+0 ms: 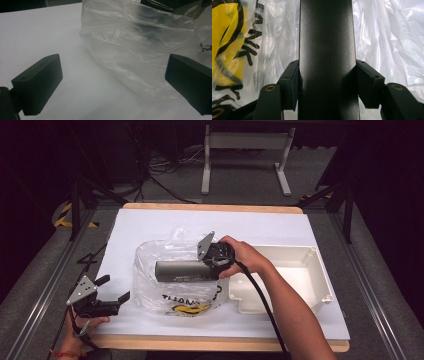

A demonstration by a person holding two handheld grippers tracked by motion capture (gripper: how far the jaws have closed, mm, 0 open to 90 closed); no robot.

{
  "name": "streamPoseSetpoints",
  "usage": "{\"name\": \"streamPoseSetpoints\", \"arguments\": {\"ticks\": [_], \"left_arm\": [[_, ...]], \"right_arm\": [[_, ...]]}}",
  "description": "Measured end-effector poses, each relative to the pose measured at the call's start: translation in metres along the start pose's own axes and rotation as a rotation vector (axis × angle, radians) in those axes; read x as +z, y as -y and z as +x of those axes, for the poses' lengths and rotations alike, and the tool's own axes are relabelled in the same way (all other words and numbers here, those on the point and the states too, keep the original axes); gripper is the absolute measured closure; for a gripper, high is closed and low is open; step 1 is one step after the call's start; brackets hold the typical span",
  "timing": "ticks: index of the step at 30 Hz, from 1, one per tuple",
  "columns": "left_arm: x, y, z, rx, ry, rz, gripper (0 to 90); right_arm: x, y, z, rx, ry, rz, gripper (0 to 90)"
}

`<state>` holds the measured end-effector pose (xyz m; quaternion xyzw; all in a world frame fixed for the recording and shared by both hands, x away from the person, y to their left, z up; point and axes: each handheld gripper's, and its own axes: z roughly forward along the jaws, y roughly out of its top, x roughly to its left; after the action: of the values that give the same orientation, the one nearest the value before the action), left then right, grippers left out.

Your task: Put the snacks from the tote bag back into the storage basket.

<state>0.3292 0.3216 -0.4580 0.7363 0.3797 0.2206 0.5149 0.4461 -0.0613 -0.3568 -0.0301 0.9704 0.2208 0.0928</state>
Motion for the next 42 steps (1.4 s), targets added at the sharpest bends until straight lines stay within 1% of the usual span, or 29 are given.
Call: {"name": "streamPoseSetpoints", "arguments": {"ticks": [8,11,13,18,24,30,32,35,38,39,41,42], "left_arm": [[0.0,0.0,0.0,-0.003,0.0,-0.001,2.1],[0.0,0.0,0.0,-0.002,-0.001,0.001,2.1],[0.0,0.0,0.0,-0.002,0.002,0.002,2.1],[0.0,0.0,0.0,-0.005,0.003,-0.001,2.1],[0.0,0.0,0.0,-0.005,0.003,-0.001,2.1],[0.0,0.0,0.001,-0.005,0.003,0.0,2.1],[0.0,0.0,0.001,-0.009,0.004,-0.004,2.1],[0.0,0.0,0.001,-0.01,0.003,-0.004,2.0],[0.0,0.0,0.001,-0.01,0.004,-0.006,2.0],[0.0,0.0,0.001,-0.01,-0.003,-0.002,2.0],[0.0,0.0,0.001,-0.01,0.0,-0.005,2.0],[0.0,0.0,0.001,-0.01,-0.003,-0.002,2.0]], "right_arm": [[-0.01,-0.002,0.002,-0.012,0.014,-0.012,43.0],[-0.016,-0.003,0.004,-0.023,0.017,-0.026,43.0],[-0.021,-0.004,0.004,-0.035,0.027,-0.028,43.0],[-0.028,-0.004,0.005,-0.035,0.028,-0.042,43.0],[-0.033,-0.004,0.007,-0.038,0.035,-0.036,43.0],[-0.045,-0.001,0.008,-0.046,0.048,-0.043,43.0],[-0.049,0.0,0.009,-0.041,0.049,-0.046,43.0],[-0.052,0.001,0.009,-0.04,0.07,-0.041,43.0],[-0.055,0.002,0.009,-0.042,0.069,-0.044,43.0],[-0.06,0.004,0.01,-0.04,0.07,-0.047,43.0],[-0.061,0.005,0.01,-0.042,0.07,-0.05,43.0],[-0.066,0.008,0.01,-0.039,0.071,-0.062,43.0]]}}
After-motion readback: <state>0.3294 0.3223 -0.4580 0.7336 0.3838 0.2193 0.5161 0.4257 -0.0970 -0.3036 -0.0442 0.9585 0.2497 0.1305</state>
